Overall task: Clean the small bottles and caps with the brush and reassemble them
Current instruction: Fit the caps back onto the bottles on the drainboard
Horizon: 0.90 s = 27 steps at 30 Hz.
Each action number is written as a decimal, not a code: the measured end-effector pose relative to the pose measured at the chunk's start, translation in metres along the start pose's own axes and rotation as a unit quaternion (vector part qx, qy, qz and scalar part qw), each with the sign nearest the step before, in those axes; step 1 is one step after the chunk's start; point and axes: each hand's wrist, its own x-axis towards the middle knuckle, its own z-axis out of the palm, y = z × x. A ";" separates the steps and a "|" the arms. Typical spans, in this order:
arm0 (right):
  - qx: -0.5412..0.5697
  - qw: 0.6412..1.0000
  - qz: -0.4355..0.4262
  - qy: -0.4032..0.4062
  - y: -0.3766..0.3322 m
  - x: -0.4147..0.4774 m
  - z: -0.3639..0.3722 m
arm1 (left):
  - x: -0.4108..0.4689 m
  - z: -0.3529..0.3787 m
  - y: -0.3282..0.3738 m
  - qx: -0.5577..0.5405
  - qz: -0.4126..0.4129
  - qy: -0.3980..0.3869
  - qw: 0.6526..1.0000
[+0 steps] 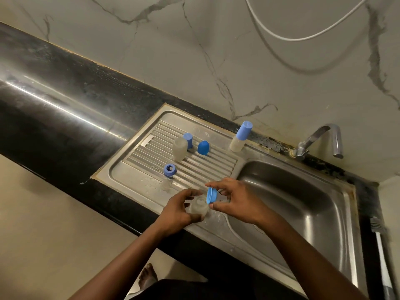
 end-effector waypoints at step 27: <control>-0.357 0.930 -0.003 -0.091 -0.041 0.041 0.027 | -0.004 0.008 -0.010 -0.020 0.037 0.050 0.998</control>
